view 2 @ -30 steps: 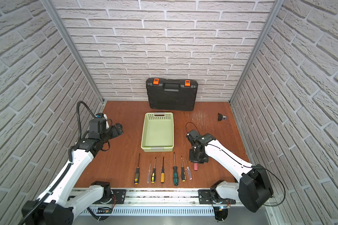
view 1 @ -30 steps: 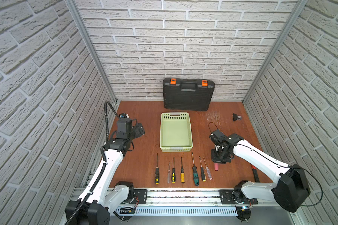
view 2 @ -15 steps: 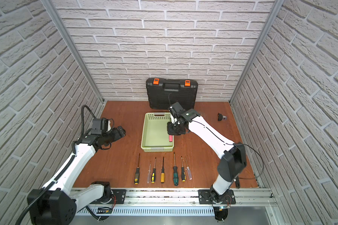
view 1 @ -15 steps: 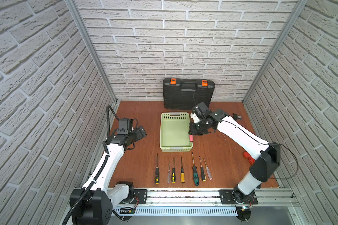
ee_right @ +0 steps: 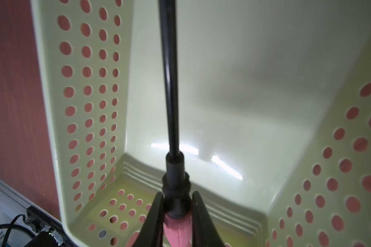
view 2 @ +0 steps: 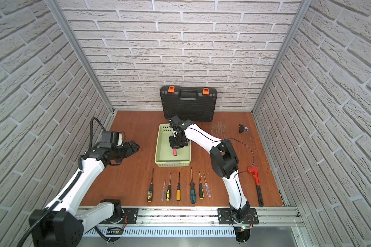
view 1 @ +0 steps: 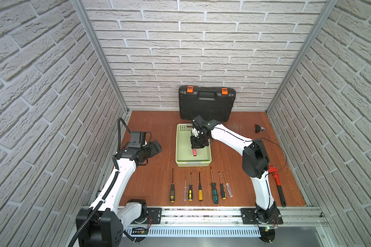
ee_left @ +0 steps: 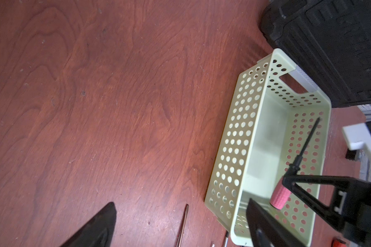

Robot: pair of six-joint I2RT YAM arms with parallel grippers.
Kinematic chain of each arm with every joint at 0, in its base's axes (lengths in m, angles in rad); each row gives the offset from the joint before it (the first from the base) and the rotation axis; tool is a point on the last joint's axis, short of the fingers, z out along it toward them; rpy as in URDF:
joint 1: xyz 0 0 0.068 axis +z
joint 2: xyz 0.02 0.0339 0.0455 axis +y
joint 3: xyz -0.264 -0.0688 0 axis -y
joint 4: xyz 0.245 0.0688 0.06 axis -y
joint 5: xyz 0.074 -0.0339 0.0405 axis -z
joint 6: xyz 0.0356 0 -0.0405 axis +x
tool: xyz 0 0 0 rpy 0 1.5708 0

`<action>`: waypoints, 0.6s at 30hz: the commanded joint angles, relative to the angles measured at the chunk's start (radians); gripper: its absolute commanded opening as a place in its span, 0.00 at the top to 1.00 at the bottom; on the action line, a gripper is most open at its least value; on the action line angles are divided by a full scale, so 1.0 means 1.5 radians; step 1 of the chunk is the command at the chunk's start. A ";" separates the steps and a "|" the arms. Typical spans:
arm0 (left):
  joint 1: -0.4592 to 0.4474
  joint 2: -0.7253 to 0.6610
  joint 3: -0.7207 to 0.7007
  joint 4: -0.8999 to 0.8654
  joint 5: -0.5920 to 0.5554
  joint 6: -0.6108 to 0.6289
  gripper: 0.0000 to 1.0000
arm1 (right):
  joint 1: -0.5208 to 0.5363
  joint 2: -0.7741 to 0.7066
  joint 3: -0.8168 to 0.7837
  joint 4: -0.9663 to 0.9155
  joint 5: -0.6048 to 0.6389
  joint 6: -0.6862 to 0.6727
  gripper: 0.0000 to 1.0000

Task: Put the screwdriver in the bin
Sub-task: Place the screwdriver into the bin.

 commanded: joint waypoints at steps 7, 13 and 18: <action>-0.007 -0.002 0.003 -0.019 0.003 0.009 0.08 | -0.005 0.062 0.060 -0.014 0.004 0.004 0.95; -0.007 -0.005 0.001 -0.013 0.004 0.016 0.07 | -0.006 0.073 0.060 -0.021 0.011 0.002 0.92; -0.008 -0.011 -0.001 -0.008 0.010 0.015 0.07 | -0.007 0.097 0.073 -0.018 0.016 0.008 0.91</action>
